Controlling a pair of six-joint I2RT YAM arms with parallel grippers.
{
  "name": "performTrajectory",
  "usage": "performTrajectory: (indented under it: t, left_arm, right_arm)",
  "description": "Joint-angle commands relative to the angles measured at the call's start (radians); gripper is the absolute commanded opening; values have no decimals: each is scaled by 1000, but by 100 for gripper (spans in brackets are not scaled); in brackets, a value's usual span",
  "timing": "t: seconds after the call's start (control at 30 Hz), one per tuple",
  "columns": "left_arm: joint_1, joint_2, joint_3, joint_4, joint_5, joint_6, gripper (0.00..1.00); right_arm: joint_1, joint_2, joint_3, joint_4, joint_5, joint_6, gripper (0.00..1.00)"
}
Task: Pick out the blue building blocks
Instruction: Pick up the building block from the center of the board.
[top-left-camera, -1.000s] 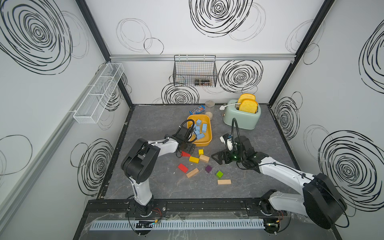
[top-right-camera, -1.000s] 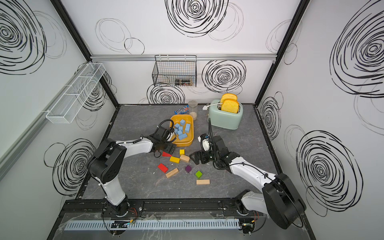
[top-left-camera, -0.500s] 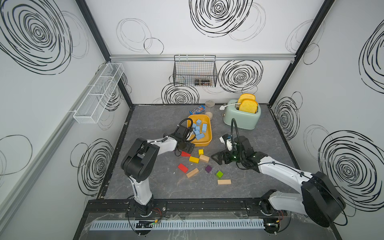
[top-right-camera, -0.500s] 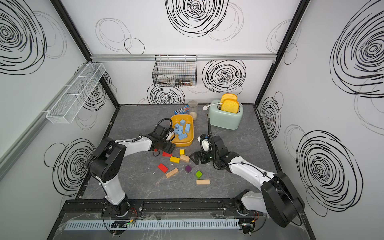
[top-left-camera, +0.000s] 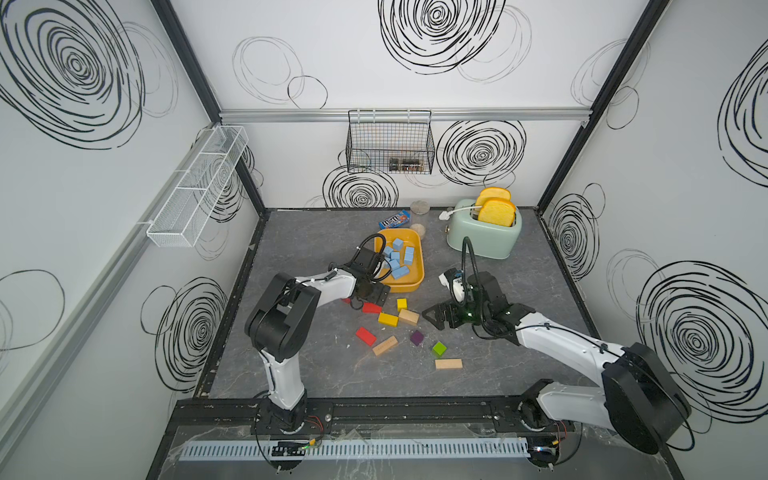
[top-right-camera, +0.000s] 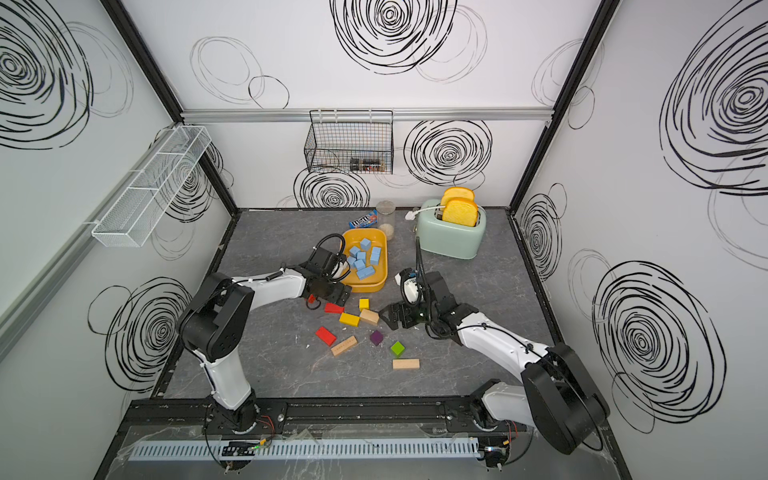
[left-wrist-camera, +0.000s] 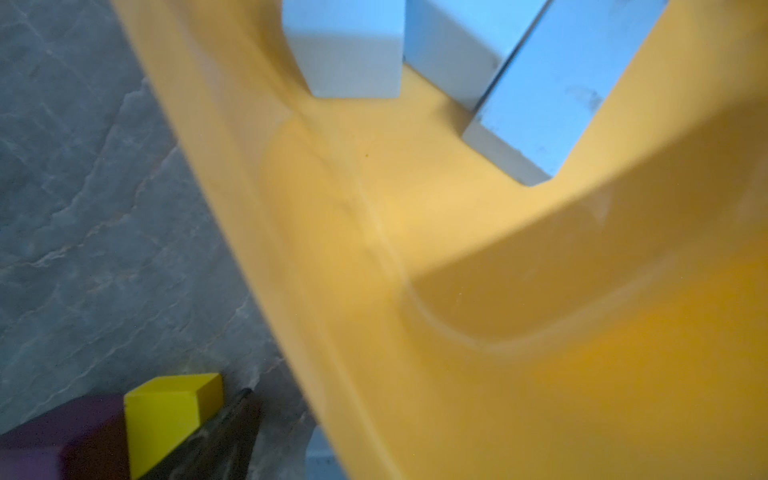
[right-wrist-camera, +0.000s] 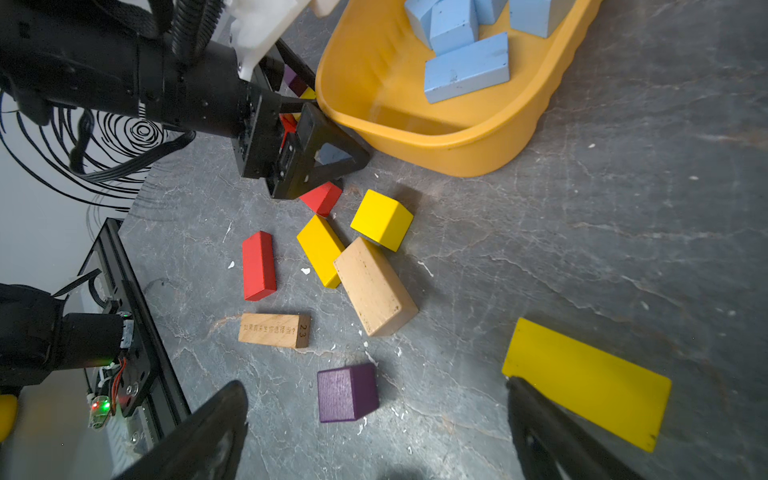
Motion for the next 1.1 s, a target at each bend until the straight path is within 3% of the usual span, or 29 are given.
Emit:
performTrajectory:
  t: [0.0,0.27,0.67,0.73,0.87,1.07]
  left_arm:
    - [14,21,1,-110,-1,-55,97]
    - [8,34,-1,-86,21,-77,95]
    - [7,39,8,-120,14,-94,78]
    - [7,32,9,-127,14,-96,79]
    - [7,0,2,-148,-1,-109,94]
    - [33,-46,-35,-143,0,-131,98]
  right_arm:
    - [7,15,29,-5,-13,-9,98]
    - [8,20,32,-5,-12,-9,98]
    - [8,13,37,-9,-9,-11,98]
    - [8,11,37,-10,-10,-11,98]
    - [8,8,35,-11,-10,-11,98]
    - [9,5,32,-7,-13,-8,98]
